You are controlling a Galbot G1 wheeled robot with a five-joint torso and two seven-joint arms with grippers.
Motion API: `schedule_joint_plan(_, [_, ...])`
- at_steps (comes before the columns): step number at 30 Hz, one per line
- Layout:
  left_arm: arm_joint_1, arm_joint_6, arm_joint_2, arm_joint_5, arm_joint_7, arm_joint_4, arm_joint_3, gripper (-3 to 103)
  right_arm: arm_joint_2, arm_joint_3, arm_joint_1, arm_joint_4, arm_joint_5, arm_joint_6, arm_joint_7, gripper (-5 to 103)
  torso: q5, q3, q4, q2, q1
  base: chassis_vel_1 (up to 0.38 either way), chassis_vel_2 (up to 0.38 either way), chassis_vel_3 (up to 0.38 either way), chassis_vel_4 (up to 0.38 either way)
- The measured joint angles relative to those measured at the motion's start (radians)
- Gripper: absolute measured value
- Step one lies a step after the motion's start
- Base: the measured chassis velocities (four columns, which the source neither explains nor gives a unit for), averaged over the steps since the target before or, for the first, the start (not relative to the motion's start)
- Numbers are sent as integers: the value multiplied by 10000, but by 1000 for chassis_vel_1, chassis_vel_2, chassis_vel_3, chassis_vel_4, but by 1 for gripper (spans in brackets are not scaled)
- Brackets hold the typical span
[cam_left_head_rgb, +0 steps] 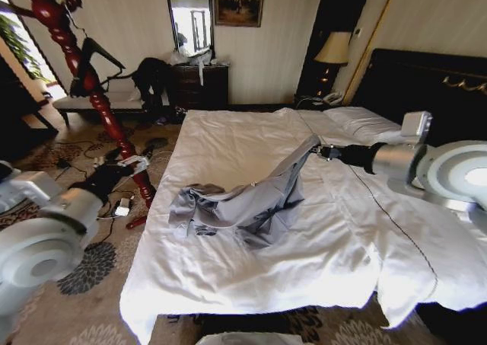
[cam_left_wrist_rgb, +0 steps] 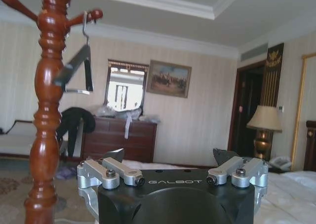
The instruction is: Pick up the clothes from the bed and hang them on the clothes hanger.
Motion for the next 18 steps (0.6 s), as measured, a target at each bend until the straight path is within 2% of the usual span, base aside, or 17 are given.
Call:
schedule_joint_plan(4, [-78,-3,230,-215,-124,-117,-399,100,48,10,-48,172,54,51,155,1,1,1,0,0,2,0,0,0,0])
schedule_joint_plan(6, [-247,3,500,-505,-319,-100,-584,100,69,68,-81,293,220,72,291,1,-1,1,0,0,2,0,0,0,0])
schedule_joint_plan(7, [-464,42,703,-947,-598,-12,-667,100,77,114,-104,361,326,104,337,1,1,1,1,0,2,0,0,0,0])
schedule_joint_plan(8, [-464,42,703,-947,-598,-12,-667,100,77,114,-104,361,326,104,337,1,1,1,1,0,2,0,0,0,0])
schedule_joint_plan(12, [-2057,279,1626,-2722,-1668,913,-605,100,61,228,-162,537,418,185,484,1,-1,2,-1,0,4,0,0,0,0])
schedule_joint_plan(13, [-2057,279,1626,-2722,-1668,913,-605,100,61,228,-162,537,418,185,484,1,-1,2,-1,0,4,0,0,0,0])
schedule_joint_plan(15, [-2806,362,2070,-3166,-1922,1458,-502,100,43,233,-177,599,421,189,517,1,-1,3,-1,-2,4,0,0,0,0])
schedule_joint_plan(18, [-4459,664,3004,-3841,-2258,2789,134,100,8,261,-154,667,427,189,521,1,1,2,0,-1,3,0,0,0,0])
